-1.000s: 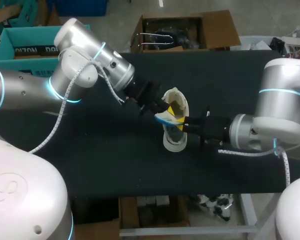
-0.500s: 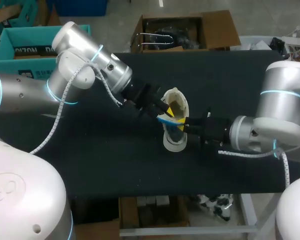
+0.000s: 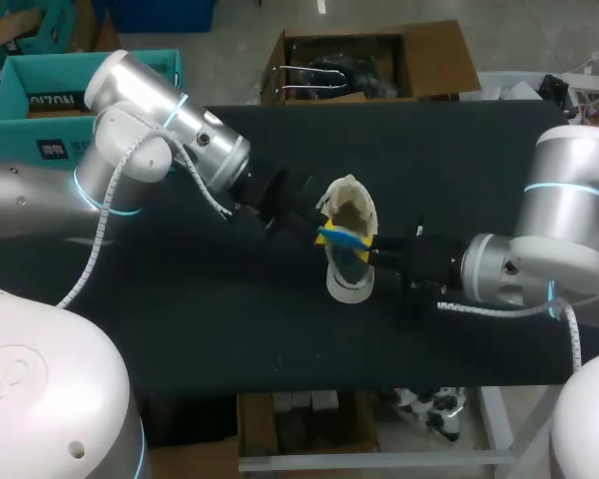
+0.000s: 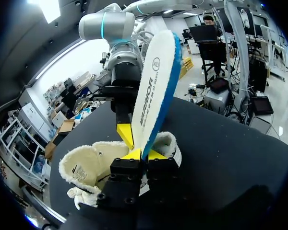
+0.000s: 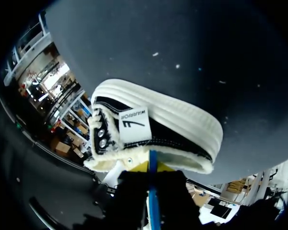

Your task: Open the shoe tongue, take the insole out of the shoe, put the insole back into the shoe, and pack the shoe into the shoebox

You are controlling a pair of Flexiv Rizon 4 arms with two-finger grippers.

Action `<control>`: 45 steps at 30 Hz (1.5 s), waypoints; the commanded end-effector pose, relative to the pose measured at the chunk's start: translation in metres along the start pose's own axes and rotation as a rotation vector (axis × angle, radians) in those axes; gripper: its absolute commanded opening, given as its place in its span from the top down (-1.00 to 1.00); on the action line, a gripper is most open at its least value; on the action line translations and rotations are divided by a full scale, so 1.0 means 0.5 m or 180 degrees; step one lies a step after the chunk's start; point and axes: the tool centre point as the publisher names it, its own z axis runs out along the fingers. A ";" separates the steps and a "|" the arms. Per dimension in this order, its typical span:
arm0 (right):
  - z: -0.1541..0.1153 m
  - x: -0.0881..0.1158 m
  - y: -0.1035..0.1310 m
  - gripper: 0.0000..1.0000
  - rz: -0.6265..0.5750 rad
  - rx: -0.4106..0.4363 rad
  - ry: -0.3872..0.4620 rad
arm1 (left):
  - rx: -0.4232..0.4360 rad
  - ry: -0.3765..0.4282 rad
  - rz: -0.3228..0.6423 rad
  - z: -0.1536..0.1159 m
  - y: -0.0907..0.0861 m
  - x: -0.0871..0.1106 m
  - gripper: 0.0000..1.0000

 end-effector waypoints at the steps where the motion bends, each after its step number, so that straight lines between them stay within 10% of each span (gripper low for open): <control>1: 0.003 -0.003 -0.010 1.00 -0.0037 0.0007 -0.0013 | -0.0008 -0.0013 0.0009 0.013 0.003 0.004 1.00; 3: -0.001 -0.009 -0.031 0.18 -0.0085 -0.0070 -0.0035 | -0.0016 -0.0008 0.0004 0.013 0.005 0.005 1.00; 4: -0.005 -0.012 -0.041 0.13 -0.0114 -0.0088 -0.0026 | -0.0021 -0.0009 0.0002 0.012 0.006 0.005 1.00; 9: -0.016 -0.022 -0.083 0.47 -0.0236 -0.0221 -0.0012 | -0.0044 -0.0025 -0.0007 0.009 0.009 0.006 1.00; 12: -0.010 -0.022 -0.098 1.00 -0.0282 -0.0324 -0.0047 | -0.0050 -0.0036 -0.0012 0.010 0.010 0.006 1.00; 40: 0.029 0.011 0.030 1.00 -0.0102 -0.0340 -0.0125 | -0.0145 -0.0101 -0.0213 0.039 0.058 -0.043 0.79; 45: 0.030 0.015 0.040 1.00 -0.0078 -0.0320 -0.0134 | -0.0129 -0.0111 -0.0231 0.034 0.060 -0.039 1.00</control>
